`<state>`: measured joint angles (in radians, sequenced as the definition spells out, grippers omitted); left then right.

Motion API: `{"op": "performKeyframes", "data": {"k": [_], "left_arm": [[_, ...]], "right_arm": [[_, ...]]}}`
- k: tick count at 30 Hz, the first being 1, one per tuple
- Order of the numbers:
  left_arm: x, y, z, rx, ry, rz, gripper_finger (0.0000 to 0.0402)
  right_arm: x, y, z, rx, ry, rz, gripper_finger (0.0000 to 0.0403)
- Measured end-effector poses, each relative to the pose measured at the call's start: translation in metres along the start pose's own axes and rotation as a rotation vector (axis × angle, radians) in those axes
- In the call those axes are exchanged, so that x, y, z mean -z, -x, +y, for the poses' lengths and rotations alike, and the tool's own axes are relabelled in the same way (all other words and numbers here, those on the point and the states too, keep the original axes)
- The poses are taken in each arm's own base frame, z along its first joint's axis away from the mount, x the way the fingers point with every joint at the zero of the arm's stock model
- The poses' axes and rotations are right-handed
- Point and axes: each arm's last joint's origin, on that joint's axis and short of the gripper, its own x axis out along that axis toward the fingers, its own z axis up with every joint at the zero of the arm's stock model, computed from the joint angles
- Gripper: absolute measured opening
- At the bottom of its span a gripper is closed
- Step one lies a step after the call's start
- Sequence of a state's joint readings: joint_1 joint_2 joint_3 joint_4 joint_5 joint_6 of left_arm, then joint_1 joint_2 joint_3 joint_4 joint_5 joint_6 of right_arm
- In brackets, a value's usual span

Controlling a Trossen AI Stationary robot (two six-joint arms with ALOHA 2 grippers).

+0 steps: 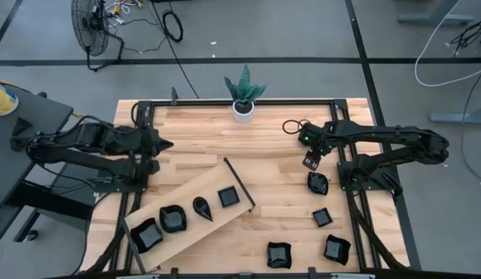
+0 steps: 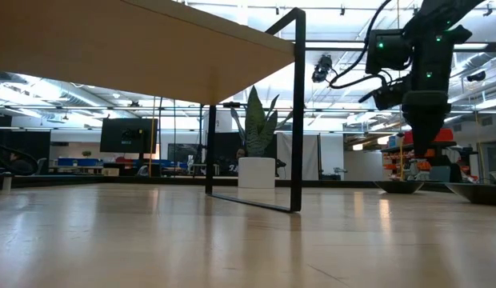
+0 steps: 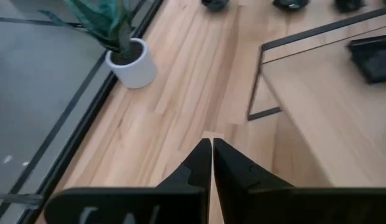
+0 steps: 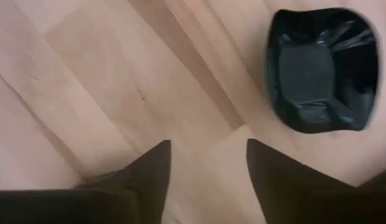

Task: Pick & Place Mini shaped plates
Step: Stack the black leaf shaped on top of the black leaf shaped on the shelf

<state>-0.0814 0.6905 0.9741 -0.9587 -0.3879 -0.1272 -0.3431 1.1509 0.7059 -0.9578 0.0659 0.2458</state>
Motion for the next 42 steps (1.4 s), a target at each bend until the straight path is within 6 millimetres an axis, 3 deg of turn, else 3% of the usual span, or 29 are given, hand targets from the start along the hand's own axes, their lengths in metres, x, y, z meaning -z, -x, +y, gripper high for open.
{"op": "performKeyframes", "data": {"k": [5, 11, 27, 35, 42], "left_arm": [[0.001, 0.001, 0.002, -0.031, 0.0, -0.005, 0.0023], [0.001, 0.001, 0.001, -0.03, -0.005, -0.005, 0.0023], [0.001, 0.001, 0.001, -0.027, 0.02, -0.005, 0.0023], [0.001, 0.001, 0.001, -0.026, 0.047, -0.005, 0.0023], [0.001, 0.001, 0.001, -0.027, 0.052, -0.003, 0.0023]], "right_arm": [[-0.01, 0.004, 0.003, -0.035, -0.071, -0.046, 0.0239], [-0.023, 0.01, 0.003, 0.041, -0.012, -0.103, 0.0238], [-0.048, -0.044, -0.007, 0.271, 0.13, 0.046, 0.0226], [-0.056, -0.067, -0.016, 0.287, 0.112, 0.103, 0.0226], [-0.057, -0.075, -0.022, 0.291, 0.113, 0.14, 0.0222]]}}
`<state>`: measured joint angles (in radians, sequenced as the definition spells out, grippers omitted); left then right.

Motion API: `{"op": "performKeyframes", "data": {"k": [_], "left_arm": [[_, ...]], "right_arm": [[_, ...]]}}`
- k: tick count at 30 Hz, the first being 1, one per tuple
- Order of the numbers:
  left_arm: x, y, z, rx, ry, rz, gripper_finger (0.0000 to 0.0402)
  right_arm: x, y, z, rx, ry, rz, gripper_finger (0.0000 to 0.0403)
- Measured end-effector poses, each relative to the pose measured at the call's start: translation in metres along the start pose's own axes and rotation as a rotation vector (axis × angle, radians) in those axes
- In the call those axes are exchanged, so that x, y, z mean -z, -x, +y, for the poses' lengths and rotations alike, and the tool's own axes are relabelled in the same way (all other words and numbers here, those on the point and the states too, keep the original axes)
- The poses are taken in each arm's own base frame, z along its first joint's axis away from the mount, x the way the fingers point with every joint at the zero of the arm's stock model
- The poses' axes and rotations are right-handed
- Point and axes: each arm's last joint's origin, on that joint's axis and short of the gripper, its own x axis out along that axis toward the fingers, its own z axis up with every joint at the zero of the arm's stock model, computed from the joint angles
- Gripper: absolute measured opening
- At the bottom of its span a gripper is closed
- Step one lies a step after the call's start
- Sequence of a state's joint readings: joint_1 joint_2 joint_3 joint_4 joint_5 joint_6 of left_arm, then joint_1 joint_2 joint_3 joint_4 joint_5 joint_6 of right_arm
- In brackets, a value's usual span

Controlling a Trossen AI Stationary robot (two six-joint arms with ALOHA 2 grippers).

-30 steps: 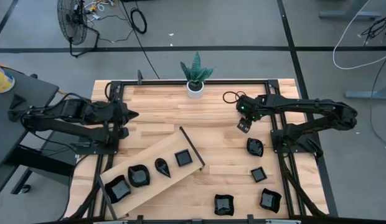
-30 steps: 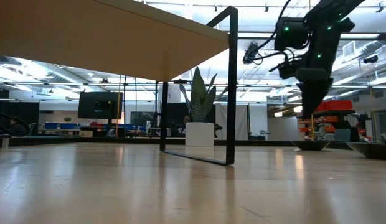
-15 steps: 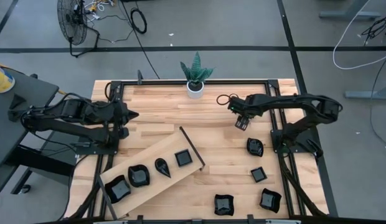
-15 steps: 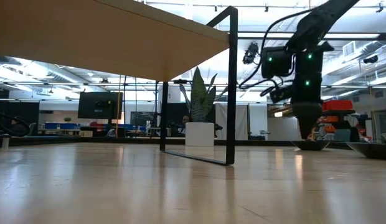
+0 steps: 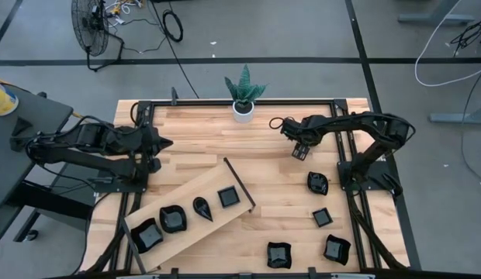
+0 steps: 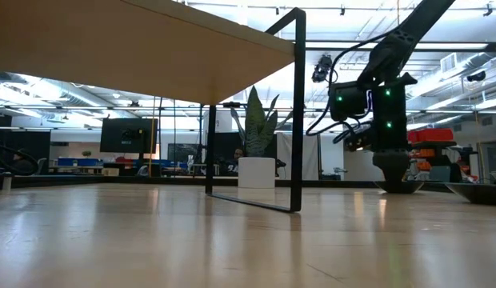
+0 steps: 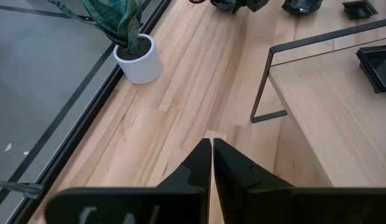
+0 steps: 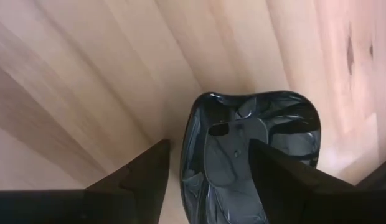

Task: Pick & Place Mini shaped plates
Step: Stack the black leaf shaped on top of the black leaf shaped on the shelf

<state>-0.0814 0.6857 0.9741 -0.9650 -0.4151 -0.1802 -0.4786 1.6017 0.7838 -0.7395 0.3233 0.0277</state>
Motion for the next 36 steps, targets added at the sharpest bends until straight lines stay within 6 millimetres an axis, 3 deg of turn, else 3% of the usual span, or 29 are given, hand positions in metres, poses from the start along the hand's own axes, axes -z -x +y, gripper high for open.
{"op": "performKeyframes", "data": {"k": [22, 36], "left_arm": [[0.0005, -0.0001, 0.0, -0.001, 0.024, 0.005, 0.0023], [0.0005, 0.0, 0.0001, -0.001, 0.025, 0.005, 0.0023]], "right_arm": [[0.0011, -0.0013, 0.001, -0.024, 0.072, 0.01, 0.0022], [0.0013, 0.0025, 0.0041, -0.026, 0.09, 0.023, 0.0002]]}}
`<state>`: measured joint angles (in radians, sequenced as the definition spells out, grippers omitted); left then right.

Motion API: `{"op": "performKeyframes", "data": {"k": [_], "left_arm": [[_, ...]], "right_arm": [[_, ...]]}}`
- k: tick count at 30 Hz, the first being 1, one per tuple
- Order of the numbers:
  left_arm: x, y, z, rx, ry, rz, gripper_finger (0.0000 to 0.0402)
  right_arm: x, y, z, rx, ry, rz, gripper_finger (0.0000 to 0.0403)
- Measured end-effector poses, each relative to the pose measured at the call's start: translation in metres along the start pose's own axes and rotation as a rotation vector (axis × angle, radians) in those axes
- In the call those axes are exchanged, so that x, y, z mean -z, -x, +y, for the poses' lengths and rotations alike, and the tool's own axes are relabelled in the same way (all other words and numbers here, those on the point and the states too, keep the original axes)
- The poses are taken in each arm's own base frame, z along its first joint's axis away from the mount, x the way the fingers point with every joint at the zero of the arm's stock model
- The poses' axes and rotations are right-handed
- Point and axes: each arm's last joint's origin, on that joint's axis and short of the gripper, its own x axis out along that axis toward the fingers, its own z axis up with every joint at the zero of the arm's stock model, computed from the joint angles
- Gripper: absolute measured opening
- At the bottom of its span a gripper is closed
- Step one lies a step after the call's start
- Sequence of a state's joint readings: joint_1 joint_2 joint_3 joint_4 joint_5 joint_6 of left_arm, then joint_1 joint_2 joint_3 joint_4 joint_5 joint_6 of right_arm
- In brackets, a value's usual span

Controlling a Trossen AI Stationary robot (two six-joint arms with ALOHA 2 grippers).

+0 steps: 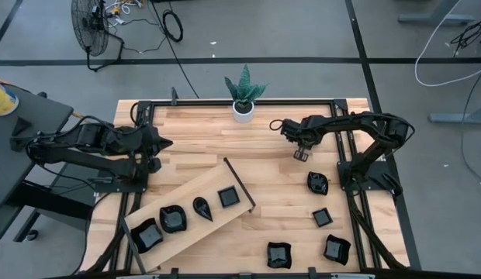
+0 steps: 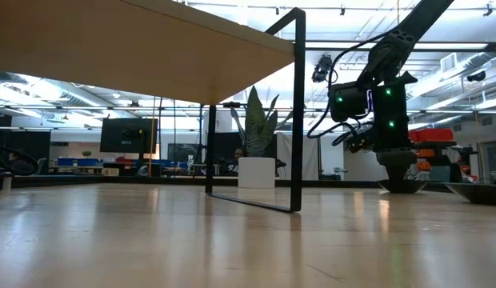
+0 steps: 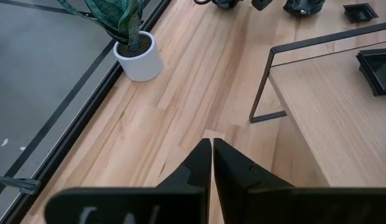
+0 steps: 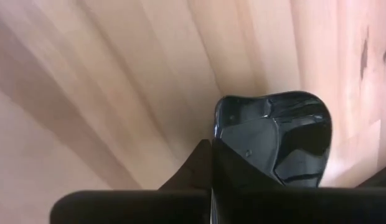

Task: Pick & Place Mini shaped plates
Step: Stack the black leaf shaped on top of the black leaf shaped on the shelf

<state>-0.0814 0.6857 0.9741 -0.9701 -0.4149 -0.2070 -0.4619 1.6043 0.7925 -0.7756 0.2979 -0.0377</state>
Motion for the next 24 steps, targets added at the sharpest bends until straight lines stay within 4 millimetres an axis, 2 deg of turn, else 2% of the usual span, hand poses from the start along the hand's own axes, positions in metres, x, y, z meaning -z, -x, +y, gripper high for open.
{"op": "performKeyframes", "data": {"k": [7, 12, 18, 24], "left_arm": [[0.0, 0.0, 0.0, 0.01, 0.029, 0.002, 0.0023], [0.0, 0.0, -0.002, 0.057, 0.047, 0.013, 0.0023], [0.001, 0.0, -0.002, 0.077, 0.046, 0.018, 0.0023], [0.0, 0.0, -0.002, 0.077, 0.045, 0.018, 0.0023]], "right_arm": [[-0.014, 0.02, 0.001, -0.008, 0.018, -0.041, 0.0001], [-0.031, 0.046, 0.004, -0.001, 0.093, -0.119, 0.0001], [-0.053, 0.089, 0.017, -0.009, 0.298, -0.277, 0.0], [-0.073, 0.132, 0.037, -0.027, 0.638, -0.539, 0.0]]}}
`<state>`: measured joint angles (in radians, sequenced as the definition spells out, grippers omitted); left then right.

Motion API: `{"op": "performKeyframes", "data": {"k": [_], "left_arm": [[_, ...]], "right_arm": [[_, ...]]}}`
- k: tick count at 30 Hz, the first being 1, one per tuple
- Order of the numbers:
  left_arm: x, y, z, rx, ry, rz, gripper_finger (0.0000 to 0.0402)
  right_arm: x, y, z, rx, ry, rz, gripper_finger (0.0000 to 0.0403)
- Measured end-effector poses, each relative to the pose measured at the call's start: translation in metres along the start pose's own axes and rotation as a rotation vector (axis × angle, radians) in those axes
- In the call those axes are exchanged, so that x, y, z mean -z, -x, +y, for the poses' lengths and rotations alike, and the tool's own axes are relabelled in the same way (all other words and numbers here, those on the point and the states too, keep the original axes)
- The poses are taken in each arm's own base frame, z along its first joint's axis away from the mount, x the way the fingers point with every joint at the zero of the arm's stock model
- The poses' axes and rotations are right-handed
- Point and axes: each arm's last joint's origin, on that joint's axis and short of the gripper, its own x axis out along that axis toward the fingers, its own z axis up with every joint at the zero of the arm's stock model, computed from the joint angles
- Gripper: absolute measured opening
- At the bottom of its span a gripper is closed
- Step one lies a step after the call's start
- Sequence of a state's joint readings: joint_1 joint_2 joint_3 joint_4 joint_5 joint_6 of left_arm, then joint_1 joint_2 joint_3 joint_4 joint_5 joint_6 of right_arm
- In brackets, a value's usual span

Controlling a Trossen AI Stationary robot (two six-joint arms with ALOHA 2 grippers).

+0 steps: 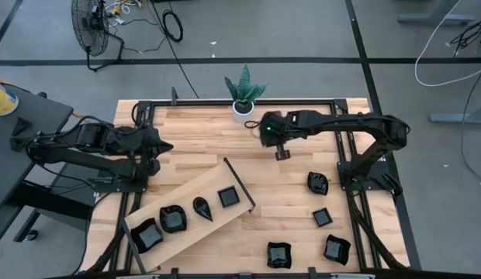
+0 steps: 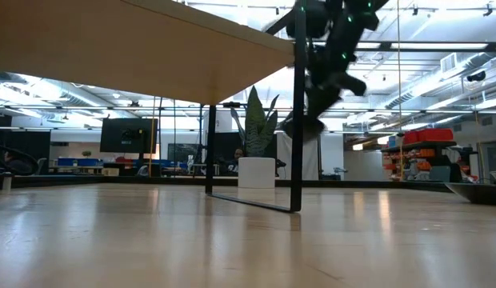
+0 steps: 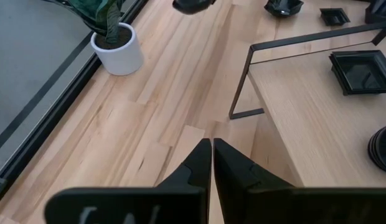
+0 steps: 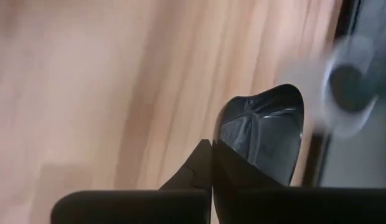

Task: Pick & Place Mini shaped plates
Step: Stack the black leaf shaped on top of the black leaf shaped on the shelf

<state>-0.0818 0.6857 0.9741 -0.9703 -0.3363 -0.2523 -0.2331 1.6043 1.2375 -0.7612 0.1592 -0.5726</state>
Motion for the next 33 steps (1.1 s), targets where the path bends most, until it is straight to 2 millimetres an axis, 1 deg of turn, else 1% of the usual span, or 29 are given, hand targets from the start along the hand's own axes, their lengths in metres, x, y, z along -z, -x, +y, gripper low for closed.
{"op": "performKeyframes", "data": {"k": [3, 6, 9, 13, 20, 27, 33], "left_arm": [[0.0, 0.0, 0.0, 0.0, 0.0, 0.0, 0.0023], [0.0, 0.0, 0.0, 0.0, 0.0, 0.0, 0.0023], [0.0, 0.0, 0.0, 0.0, -0.002, 0.0, 0.0023], [0.0, 0.0, 0.0, 0.0, -0.002, 0.0, 0.0023], [0.0, 0.0, 0.0, 0.0, -0.002, 0.001, 0.0023], [0.0, 0.0, 0.0, 0.0, -0.003, 0.002, 0.0023], [0.0, 0.0, 0.0, -0.001, -0.003, 0.002, 0.0023]], "right_arm": [[-0.016, 0.005, 0.002, 0.012, 0.193, -0.132, 0.0], [-0.024, 0.007, 0.004, 0.052, 0.36, -0.196, 0.0], [-0.029, 0.002, 0.004, 0.079, 0.48, -0.211, 0.0], [-0.033, -0.011, 0.002, 0.1, 0.599, -0.213, 0.0], [-0.042, -0.045, -0.001, 0.132, 0.625, -0.221, 0.0], [-0.051, -0.083, 0.002, 0.164, 0.652, -0.235, 0.0], [-0.059, -0.103, 0.001, 0.233, 0.665, -0.284, 0.0]]}}
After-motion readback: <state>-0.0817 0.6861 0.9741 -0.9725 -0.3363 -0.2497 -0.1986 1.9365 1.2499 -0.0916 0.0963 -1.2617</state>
